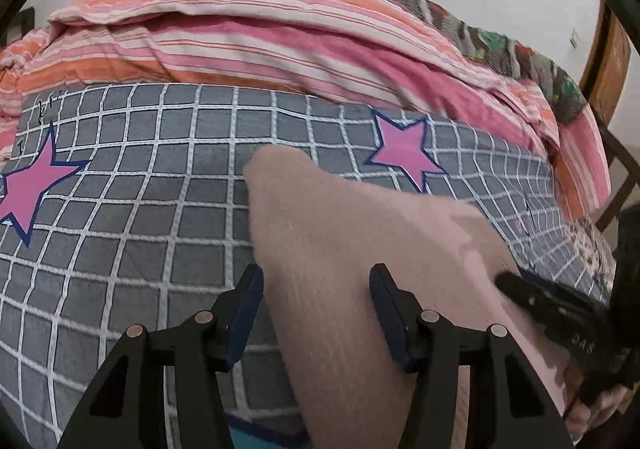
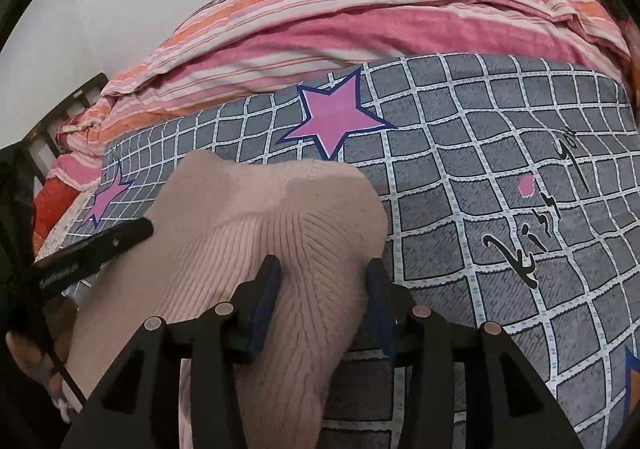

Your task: Fold small clothes

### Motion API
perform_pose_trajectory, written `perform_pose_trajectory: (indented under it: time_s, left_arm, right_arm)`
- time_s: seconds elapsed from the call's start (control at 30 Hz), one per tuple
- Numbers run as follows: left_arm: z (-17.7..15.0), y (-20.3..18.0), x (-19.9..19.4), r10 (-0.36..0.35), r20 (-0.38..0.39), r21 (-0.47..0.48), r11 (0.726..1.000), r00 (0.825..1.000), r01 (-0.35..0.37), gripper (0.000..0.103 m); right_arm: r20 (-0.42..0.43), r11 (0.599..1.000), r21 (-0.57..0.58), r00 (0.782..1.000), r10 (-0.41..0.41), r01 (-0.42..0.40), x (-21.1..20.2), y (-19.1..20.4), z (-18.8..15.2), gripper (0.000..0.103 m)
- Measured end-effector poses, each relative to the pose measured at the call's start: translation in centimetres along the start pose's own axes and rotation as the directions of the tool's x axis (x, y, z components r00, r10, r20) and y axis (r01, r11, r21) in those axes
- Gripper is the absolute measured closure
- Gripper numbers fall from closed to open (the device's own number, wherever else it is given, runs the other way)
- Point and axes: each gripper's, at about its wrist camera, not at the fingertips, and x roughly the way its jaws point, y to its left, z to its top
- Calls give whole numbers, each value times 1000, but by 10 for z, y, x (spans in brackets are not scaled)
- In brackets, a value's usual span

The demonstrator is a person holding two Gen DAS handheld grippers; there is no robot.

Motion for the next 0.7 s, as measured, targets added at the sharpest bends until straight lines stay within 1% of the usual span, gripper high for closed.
perform_pose_trajectory:
  time_s: [0.07,0.23,0.33,0.4,0.57,0.7]
  left_arm:
    - [-10,-5,-8,18,20,13,1000,1000,-18,50]
    - [-34,-4,-33,5,64,-6,1000,998,-5,47]
    - [-46,-5,-46,12,87,-9,1000,996,-11,46]
    - [-53,-5,-54,25,102,-8,1000,995,-24,45]
    - [-65,-3,-65,26,124,-35,999,992,-22,45]
    - [-66,-7,-68,46,138,-9,999,989,-45,45]
  right_arm:
    - [7,1000,-5,1000,0,0,-3,0,-2,61]
    - [18,1000,8,1000,18,-18,-13,-6,-5,60]
    - [28,1000,2,999,-25,25,-20,-10,-8,60]
    - [26,1000,3,1000,-16,16,-23,-14,-10,60]
    - [39,1000,-16,999,-12,13,-33,-16,-20,60]
    - [75,999,-36,997,11,-9,-47,-15,-27,60]
